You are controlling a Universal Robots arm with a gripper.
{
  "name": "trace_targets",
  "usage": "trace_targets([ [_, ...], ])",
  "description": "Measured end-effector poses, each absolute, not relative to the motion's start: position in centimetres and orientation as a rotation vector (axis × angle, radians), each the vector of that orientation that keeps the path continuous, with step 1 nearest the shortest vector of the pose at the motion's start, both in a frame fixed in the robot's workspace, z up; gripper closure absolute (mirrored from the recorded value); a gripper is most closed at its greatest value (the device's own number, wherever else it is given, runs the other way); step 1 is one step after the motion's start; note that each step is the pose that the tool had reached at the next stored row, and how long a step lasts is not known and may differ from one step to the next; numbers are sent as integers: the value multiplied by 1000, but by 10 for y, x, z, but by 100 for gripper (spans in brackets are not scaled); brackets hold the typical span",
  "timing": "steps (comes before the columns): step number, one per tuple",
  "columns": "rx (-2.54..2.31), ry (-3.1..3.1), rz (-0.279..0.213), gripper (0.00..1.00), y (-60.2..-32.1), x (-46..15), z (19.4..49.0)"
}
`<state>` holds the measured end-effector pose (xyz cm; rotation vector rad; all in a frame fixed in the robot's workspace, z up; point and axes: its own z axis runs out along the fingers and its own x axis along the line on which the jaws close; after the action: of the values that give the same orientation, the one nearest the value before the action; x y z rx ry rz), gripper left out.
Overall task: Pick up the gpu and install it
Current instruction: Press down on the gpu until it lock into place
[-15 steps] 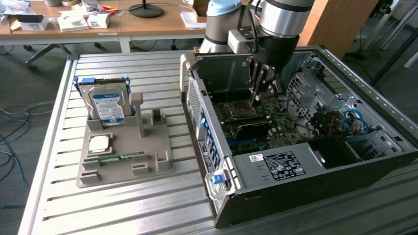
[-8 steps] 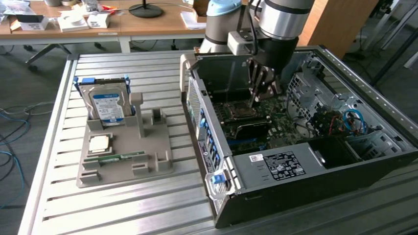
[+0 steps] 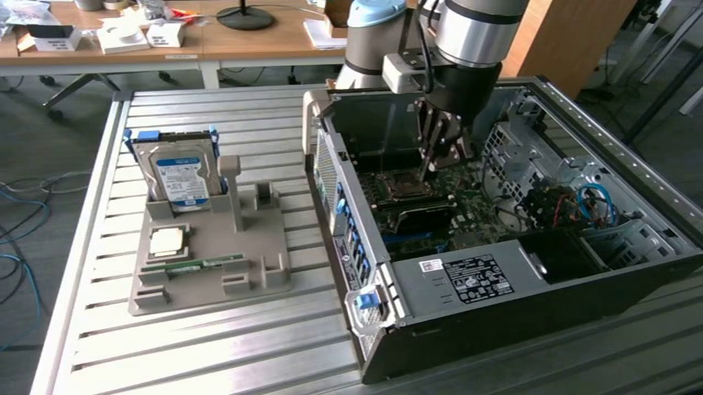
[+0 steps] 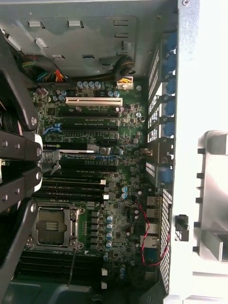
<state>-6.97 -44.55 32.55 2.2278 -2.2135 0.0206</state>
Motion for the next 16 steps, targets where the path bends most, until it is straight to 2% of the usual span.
trace_targets([
  [16,2228,-2213,21,90,-442,-70,321],
])
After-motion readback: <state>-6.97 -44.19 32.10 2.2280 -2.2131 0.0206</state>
